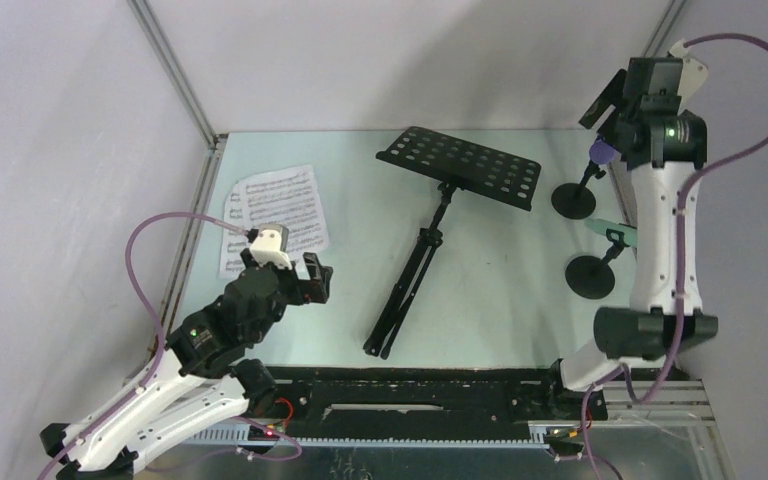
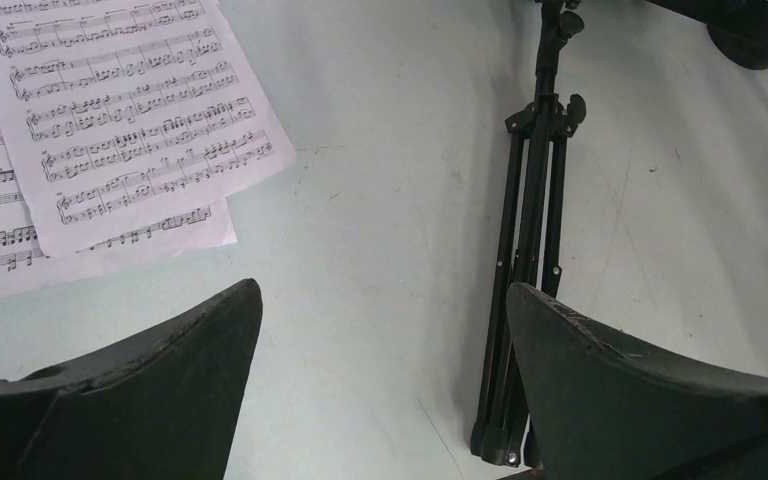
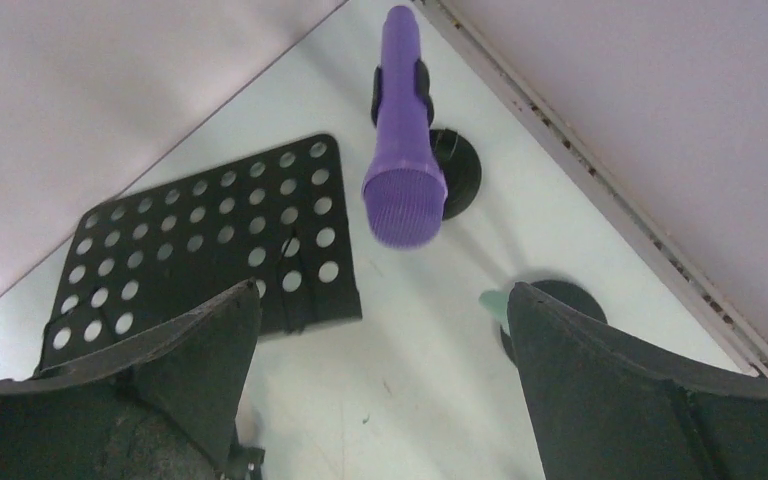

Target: Pack up the instrument practice props

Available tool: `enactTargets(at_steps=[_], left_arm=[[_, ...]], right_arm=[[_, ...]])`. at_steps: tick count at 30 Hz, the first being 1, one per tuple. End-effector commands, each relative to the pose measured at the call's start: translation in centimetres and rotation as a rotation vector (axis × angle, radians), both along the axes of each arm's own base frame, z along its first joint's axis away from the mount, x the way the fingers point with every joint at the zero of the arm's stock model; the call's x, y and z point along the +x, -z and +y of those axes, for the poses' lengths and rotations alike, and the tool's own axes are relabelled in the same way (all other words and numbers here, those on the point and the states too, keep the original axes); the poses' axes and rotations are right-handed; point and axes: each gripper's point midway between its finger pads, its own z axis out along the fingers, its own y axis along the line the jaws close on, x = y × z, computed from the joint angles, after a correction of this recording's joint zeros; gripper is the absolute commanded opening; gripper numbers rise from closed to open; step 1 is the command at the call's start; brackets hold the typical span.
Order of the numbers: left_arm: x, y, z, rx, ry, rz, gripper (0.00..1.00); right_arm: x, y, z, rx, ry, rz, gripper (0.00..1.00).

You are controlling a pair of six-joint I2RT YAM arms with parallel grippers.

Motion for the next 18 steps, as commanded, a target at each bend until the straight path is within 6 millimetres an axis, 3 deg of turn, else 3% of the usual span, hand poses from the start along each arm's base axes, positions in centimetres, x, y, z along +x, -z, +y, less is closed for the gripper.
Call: enactTargets(at_steps=[1,9,18], left_arm=[[0.2,-1.4,0.0,-0.001,0.003,-0.023,1.0],[0.1,-1.3,-0.2,-0.001,0.014,-0.02,1.0],[0.3,-1.1,-0.7,0.006,0.029,-0.009,1.0]], right_arm=[[2.5,0.9,-2.6,-0.012,0.027,0.068,1.0],[7.5,4.8,-5.6,0.088,0.016,0.129,1.0],[9.8,9.1,-6.6,0.163,-0.024,0.212,1.0]])
